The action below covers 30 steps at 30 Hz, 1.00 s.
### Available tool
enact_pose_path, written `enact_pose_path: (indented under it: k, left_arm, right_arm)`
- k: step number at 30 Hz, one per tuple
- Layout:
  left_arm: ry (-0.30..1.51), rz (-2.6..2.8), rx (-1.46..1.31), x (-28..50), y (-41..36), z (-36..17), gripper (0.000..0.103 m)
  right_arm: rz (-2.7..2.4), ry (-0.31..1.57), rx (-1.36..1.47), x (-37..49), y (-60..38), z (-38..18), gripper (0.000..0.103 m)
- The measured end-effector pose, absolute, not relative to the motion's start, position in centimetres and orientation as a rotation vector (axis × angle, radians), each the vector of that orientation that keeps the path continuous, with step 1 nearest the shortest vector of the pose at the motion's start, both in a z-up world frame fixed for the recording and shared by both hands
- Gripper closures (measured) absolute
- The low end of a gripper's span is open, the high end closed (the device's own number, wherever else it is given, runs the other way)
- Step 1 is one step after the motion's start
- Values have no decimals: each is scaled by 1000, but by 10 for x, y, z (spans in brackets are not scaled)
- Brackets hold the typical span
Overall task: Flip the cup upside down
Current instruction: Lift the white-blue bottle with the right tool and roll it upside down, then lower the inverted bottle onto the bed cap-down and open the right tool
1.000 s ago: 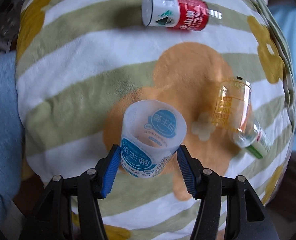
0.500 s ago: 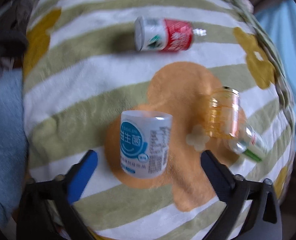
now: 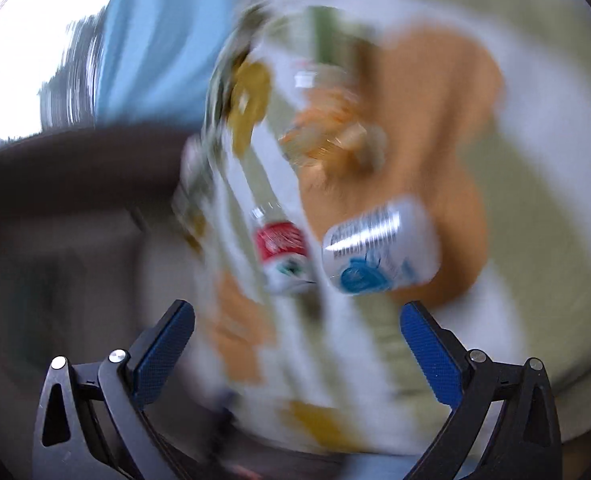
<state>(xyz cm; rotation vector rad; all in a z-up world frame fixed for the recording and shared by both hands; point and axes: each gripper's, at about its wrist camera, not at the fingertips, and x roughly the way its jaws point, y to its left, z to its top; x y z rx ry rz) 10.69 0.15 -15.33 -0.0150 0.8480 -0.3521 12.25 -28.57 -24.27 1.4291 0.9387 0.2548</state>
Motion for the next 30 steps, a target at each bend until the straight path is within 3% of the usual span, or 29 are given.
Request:
enact_pose_path:
  k: [4,12,15,17,20,27,30]
  left_arm:
    - [847,-354,22,101,7,-150,0]
    - [854,-368,26,102,16,-149,0]
    - [854,-371,16,104,18,-151,0]
    - [859,-373,8,105,19,-154,0]
    - [868,-370,3,107,20,-157,0]
    - [867,-359,-3,108,21,-158,0]
    - [861,-356,-14,108,21,-158,0]
  right_arm:
    - [150,785,1782,107,-260,-291,0]
    - [-115,608,1979,113,-239,-324,0]
    - [-185,572,2017,121,-239,-332,11]
    - [-208,572,2026,125,-236,-338,29]
    - [-217,590,2019,127,-237,-343,43]
    - [-163,623,1902,113,-242,-332,45]
    - [-76,668,1658,121,-249,-300,45]
